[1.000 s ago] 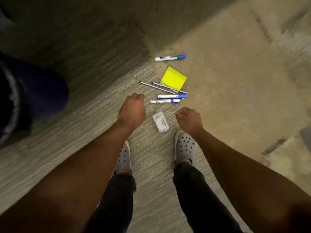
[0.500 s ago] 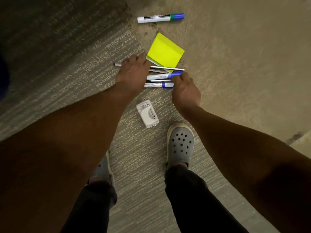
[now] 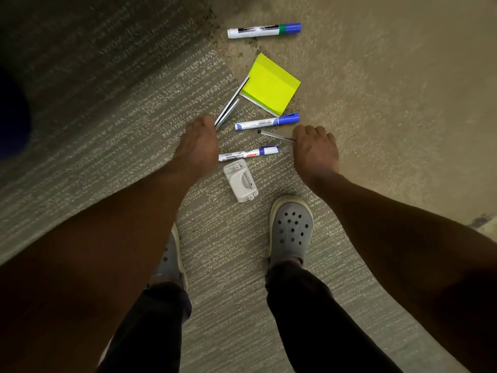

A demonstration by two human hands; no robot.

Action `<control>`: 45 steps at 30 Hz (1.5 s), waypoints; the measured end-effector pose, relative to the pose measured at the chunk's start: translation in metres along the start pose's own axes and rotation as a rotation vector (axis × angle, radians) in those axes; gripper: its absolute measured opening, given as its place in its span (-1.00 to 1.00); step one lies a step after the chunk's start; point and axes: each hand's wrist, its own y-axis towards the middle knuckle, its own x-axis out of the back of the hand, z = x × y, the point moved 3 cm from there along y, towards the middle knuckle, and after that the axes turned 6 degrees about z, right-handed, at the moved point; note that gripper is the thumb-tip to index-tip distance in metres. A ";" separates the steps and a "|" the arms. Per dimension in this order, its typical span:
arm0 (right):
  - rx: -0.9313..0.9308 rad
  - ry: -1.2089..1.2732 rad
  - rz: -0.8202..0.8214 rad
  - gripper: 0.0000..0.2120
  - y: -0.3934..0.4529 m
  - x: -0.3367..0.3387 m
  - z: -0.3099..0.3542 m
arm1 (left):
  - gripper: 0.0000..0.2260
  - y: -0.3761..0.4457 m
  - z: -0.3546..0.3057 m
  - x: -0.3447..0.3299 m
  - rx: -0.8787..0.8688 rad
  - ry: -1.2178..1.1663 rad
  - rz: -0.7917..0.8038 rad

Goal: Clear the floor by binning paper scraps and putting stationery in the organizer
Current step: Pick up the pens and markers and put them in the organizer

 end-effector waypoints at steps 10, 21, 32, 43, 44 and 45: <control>-0.399 0.865 -0.069 -0.93 -0.050 0.100 0.025 | -0.84 -0.093 -0.021 0.069 0.286 -1.205 0.132; -0.265 1.396 0.244 -0.94 -0.147 0.286 0.123 | -0.75 -0.249 -0.078 0.246 0.347 -1.538 0.031; -0.125 1.622 0.242 -0.93 -0.246 0.424 0.164 | -0.79 -0.379 -0.147 0.348 0.131 -1.296 0.099; -0.192 1.813 0.417 -0.68 -0.278 0.435 0.178 | -0.80 -0.410 -0.179 0.344 0.123 -1.807 0.346; -0.218 1.902 0.405 -0.68 -0.278 0.438 0.180 | -0.81 -0.415 -0.179 0.343 0.141 -1.856 0.343; -0.231 1.969 0.394 -0.70 -0.280 0.442 0.181 | -0.81 -0.421 -0.178 0.343 0.167 -1.895 0.338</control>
